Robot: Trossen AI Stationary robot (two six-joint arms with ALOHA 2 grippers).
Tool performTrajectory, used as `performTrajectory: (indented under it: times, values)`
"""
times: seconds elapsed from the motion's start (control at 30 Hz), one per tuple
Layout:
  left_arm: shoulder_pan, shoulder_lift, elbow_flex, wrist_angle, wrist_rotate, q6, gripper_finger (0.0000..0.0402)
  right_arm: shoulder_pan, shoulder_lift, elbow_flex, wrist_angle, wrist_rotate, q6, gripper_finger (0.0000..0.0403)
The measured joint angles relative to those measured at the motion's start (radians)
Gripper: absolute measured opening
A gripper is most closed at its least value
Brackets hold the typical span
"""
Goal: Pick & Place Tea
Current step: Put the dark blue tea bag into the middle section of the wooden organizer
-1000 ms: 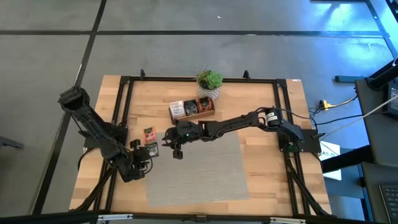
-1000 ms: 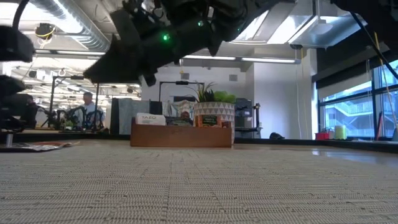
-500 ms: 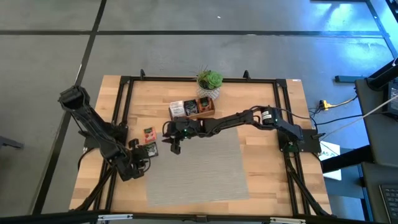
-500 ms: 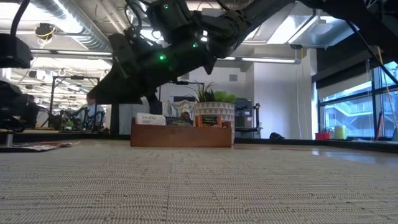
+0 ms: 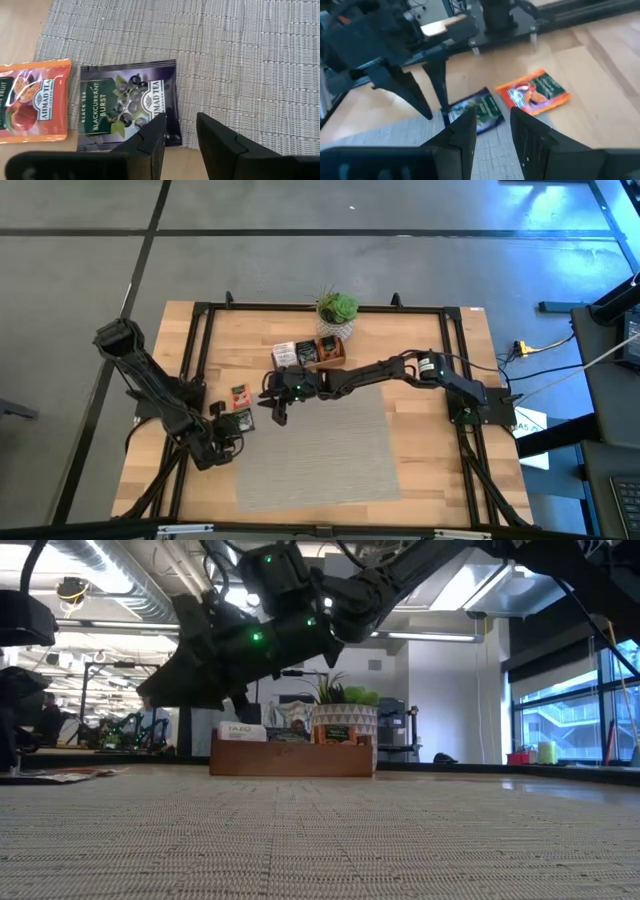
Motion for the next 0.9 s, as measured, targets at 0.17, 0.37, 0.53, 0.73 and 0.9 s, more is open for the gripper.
performTrajectory:
  times: [0.17,0.37,0.53,0.73,0.9]
  values:
    - [0.0,0.029,0.0,0.034,0.002,-0.001,0.0109,-0.001,0.01,-0.001,0.028,-0.046,-0.003,0.0122]
    - [0.0,0.079,0.002,0.074,-0.003,-0.012,0.0105,0.0,0.01,-0.001,0.03,-0.035,-0.001,0.0122]
    - [-0.003,0.112,0.004,0.112,-0.022,-0.027,0.0106,0.0,0.01,-0.001,0.034,-0.024,0.006,0.0122]
    - [-0.004,0.114,0.002,0.161,-0.01,0.012,0.0109,-0.009,0.011,-0.001,-0.046,-0.152,0.048,0.0142]
    - [-0.008,0.114,0.002,0.166,-0.003,0.046,0.0106,-0.022,0.011,-0.001,-0.046,-0.232,0.076,0.0207]
